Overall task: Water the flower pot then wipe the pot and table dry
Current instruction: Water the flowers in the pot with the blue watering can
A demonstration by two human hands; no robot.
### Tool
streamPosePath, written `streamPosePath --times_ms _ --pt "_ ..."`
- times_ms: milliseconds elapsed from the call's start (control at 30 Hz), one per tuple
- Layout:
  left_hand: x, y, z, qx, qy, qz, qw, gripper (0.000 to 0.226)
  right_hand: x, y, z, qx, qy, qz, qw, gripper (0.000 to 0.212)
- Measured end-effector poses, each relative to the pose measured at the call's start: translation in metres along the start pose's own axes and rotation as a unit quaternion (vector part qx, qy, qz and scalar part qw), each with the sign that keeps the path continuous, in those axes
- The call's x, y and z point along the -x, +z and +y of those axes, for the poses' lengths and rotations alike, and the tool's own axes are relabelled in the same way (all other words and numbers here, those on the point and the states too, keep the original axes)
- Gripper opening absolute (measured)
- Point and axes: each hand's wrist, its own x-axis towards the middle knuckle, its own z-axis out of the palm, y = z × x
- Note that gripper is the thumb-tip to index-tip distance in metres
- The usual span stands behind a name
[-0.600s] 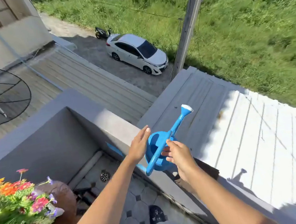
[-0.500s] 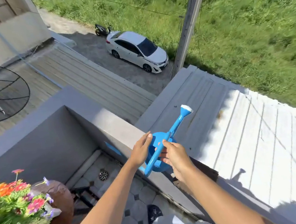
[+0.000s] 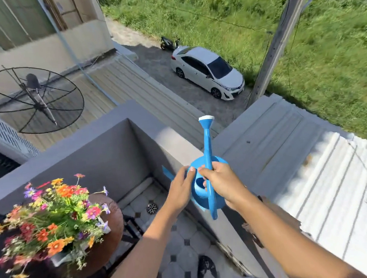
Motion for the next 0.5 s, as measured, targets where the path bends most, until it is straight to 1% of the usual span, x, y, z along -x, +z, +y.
streamPosePath --times_ms 67,133,300,333,400,433,500 --pt "0.020 -0.025 0.002 0.006 0.011 0.036 0.999 0.043 0.018 0.022 -0.014 0.035 -0.031 -0.027 0.999 0.014" --pt "0.044 -0.052 0.002 0.010 0.017 0.071 0.997 0.034 0.035 0.044 -0.026 0.077 -0.060 -0.050 0.994 0.017" --pt "0.106 -0.113 0.001 0.008 0.034 0.179 0.983 0.023 0.075 0.094 -0.056 0.196 -0.146 -0.082 0.966 0.016" --pt "0.118 -0.125 0.000 0.008 0.031 0.191 0.981 0.026 0.084 0.104 -0.062 0.216 -0.171 -0.094 0.957 0.013" --pt "0.141 -0.146 -0.006 0.010 0.017 0.209 0.978 0.042 0.101 0.127 -0.074 0.258 -0.202 -0.122 0.937 0.007" --pt "0.152 -0.156 -0.009 0.023 0.016 0.219 0.975 0.047 0.109 0.138 -0.080 0.283 -0.204 -0.135 0.928 0.007" --pt "0.173 -0.173 -0.014 0.060 0.013 0.238 0.969 0.052 0.122 0.160 -0.091 0.354 -0.216 -0.145 0.899 0.014"
